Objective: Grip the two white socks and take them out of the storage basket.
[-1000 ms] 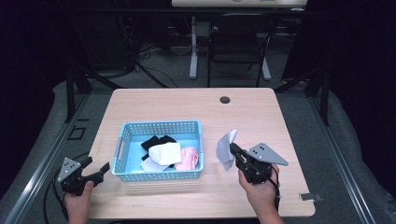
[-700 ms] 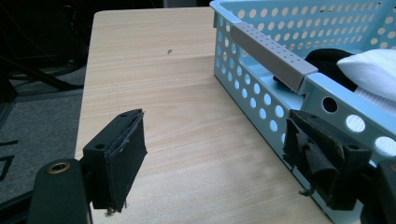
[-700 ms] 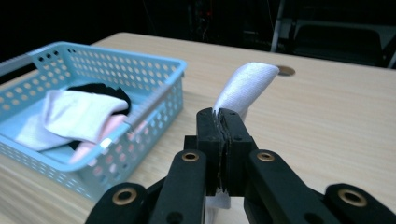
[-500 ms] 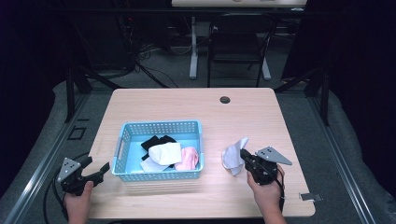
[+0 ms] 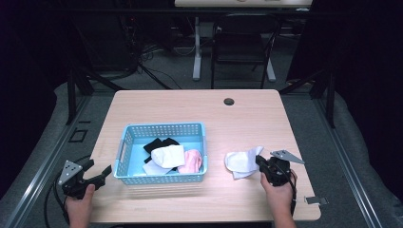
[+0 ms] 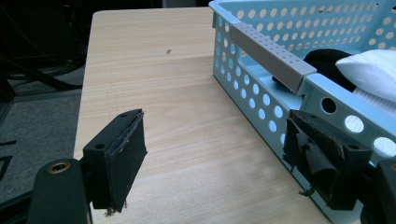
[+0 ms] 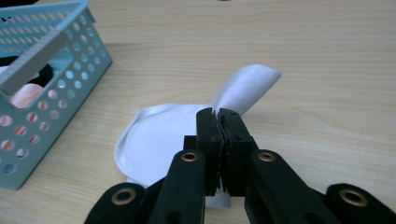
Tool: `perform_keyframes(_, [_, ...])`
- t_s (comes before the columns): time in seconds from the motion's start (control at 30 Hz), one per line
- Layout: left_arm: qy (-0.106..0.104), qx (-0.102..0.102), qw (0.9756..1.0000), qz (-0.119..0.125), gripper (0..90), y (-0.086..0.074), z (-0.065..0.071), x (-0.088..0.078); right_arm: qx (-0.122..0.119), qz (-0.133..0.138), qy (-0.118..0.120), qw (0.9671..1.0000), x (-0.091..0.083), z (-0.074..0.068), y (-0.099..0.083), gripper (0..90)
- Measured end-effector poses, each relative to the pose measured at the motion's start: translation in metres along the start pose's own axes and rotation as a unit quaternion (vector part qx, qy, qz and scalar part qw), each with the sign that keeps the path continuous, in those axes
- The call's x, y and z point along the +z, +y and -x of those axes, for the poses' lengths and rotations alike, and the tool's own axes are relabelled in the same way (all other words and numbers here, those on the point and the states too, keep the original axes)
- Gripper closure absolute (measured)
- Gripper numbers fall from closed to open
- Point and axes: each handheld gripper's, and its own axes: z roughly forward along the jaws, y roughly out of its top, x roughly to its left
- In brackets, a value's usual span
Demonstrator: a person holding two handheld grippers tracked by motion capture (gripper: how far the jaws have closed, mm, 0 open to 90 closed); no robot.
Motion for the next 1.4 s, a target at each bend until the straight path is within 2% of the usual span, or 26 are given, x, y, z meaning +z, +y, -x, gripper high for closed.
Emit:
perform_keyframes(0.3, [0.000, -0.002, 1.0000, 0.002, 20.7, 0.000, 0.000, 0.000, 0.023, -0.022, -0.009, 0.9995, 0.007, 0.011, -0.005, 86.7])
perform_keyframes(0.33, [0.000, -0.002, 1.0000, 0.002, 20.7, 0.000, 0.000, 0.000, 0.027, -0.023, -0.008, 0.9993, 0.008, 0.012, -0.005, 85.7])
perform_keyframes(0.4, [-0.001, -0.004, 1.0000, 0.004, 20.7, 0.000, -0.001, 0.000, 0.029, -0.020, -0.008, 0.9993, 0.008, 0.014, -0.007, 75.7])
perform_keyframes(0.43, [-0.001, -0.004, 1.0000, 0.004, 20.7, 0.000, -0.001, 0.000, 0.029, -0.020, -0.008, 0.9993, 0.008, 0.014, -0.007, 75.7])
perform_keyframes(0.53, [-0.001, -0.004, 1.0000, 0.004, 20.7, 0.000, -0.001, 0.000, 0.022, -0.005, -0.001, 0.9998, 0.009, 0.014, -0.007, 57.4])
perform_keyframes(0.67, [-0.002, -0.003, 1.0000, 0.002, 20.7, 0.000, -0.001, 0.001, -0.001, 0.017, -0.017, 0.9997, 0.008, 0.011, -0.007, 47.7])
perform_keyframes(0.7, [-0.001, -0.003, 1.0000, 0.001, 20.7, 0.000, -0.001, 0.000, -0.001, 0.017, -0.017, 0.9997, 0.008, 0.011, -0.007, 47.7])
perform_keyframes(0.73, [-0.002, -0.004, 1.0000, 0.002, 20.7, -0.001, -0.001, 0.000, -0.006, 0.028, -0.016, 0.9995, 0.006, 0.009, -0.006, 46.1])
perform_keyframes(0.9, [0.000, -0.004, 1.0000, 0.002, 20.7, -0.001, -0.001, 0.000, -0.025, 0.032, -0.015, 0.9991, 0.003, 0.004, -0.004, 45.5])
perform_keyframes(1.1, [0.000, -0.003, 1.0000, 0.002, 20.7, 0.000, 0.000, 0.000, -0.046, 0.053, -0.010, 0.9975, -0.005, -0.005, 0.005, 44.7])
perform_keyframes(1.2, [0.000, -0.004, 1.0000, 0.001, 20.7, -0.001, -0.001, 0.000, -0.044, 0.043, -0.007, 0.9981, -0.007, -0.009, 0.007, 43.6])
perform_keyframes(1.27, [-0.002, -0.004, 1.0000, 0.003, 20.6, -0.001, -0.001, 0.000, -0.040, 0.028, 0.007, 0.9988, -0.006, -0.012, 0.008, 41.7])
perform_keyframes(1.37, [-0.001, -0.002, 1.0000, 0.001, 20.7, 0.000, 0.000, 0.000, -0.058, 0.024, 0.009, 0.9980, -0.006, -0.021, 0.013, 33.6])
perform_keyframes(1.4, [-0.001, -0.002, 1.0000, 0.000, 20.7, 0.000, 0.000, 0.000, -0.058, 0.024, 0.009, 0.9980, -0.006, -0.021, 0.013, 33.6])
